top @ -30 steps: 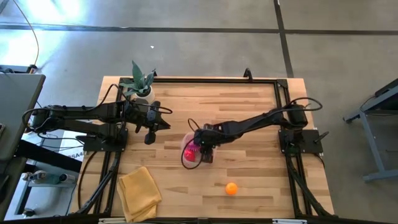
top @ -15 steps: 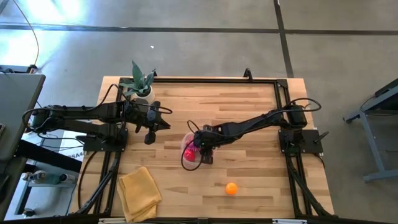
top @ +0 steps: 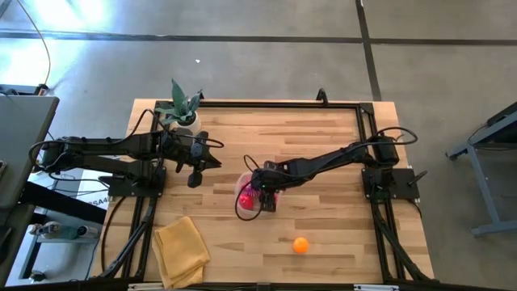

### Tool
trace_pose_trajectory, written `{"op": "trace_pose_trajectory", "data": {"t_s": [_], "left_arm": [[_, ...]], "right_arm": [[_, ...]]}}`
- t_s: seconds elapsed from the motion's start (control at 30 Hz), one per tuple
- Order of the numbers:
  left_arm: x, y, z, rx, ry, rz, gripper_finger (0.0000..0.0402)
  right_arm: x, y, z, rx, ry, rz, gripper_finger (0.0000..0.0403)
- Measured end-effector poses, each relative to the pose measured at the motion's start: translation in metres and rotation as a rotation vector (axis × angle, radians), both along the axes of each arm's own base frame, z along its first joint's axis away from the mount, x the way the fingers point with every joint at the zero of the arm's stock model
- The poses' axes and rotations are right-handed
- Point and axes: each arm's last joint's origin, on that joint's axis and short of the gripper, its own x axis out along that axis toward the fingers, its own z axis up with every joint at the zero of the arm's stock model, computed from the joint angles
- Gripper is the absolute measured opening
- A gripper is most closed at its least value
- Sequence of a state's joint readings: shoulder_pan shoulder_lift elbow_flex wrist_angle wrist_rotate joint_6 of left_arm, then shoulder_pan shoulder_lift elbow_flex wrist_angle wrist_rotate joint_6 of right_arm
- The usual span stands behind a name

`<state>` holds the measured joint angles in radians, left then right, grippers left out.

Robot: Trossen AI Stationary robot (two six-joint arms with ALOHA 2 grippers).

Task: Pick and placing Produce into tupperware
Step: Put the red strawberry into the transparent container, then put the orange into the transparent container

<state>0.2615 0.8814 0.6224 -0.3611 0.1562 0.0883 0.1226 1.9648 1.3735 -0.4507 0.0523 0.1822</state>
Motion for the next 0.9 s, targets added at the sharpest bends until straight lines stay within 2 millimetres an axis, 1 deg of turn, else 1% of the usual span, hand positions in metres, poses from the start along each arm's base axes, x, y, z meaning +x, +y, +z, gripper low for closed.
{"op": "trace_pose_trajectory", "data": {"t_s": [0.1,0.17,0.23,0.37,0.47,0.57,0.67,0.8,0.9], "left_arm": [[0.0,0.0,0.0,0.0,0.0,0.0,0.0026],[0.0,0.0,0.0,0.0,0.001,0.0,0.0026],[0.0,0.0,0.0,0.0,0.0,0.0,0.0026],[0.0,0.0,0.0,0.0,0.0,0.0,0.0026],[0.0,0.0,0.0,0.0,0.0,0.0,0.0026],[0.0,0.0,0.0,0.0,0.0,0.0,0.0026],[0.0,0.0,0.0,0.0,0.0,0.0,0.0026],[0.0,0.0,0.0,0.0,0.001,0.0,0.0026],[0.0,0.0,0.0,0.0,0.0,0.0,0.0026]], "right_arm": [[-0.001,0.0,0.003,0.002,-0.007,0.0,0.027],[-0.002,0.0,0.012,-0.006,0.003,-0.006,0.0271],[-0.003,0.0,0.027,-0.017,-0.013,-0.032,0.0272],[-0.01,0.001,0.06,-0.048,-0.019,-0.098,0.0272],[-0.022,0.007,0.086,-0.069,-0.021,-0.187,0.0272],[-0.037,0.016,0.101,-0.047,0.023,-0.32,0.0272],[-0.052,0.028,0.105,0.009,0.086,-0.455,0.0272],[-0.07,0.052,0.096,0.075,0.19,-0.558,0.0272],[-0.077,0.073,0.089,0.115,0.201,-0.611,0.0272]]}}
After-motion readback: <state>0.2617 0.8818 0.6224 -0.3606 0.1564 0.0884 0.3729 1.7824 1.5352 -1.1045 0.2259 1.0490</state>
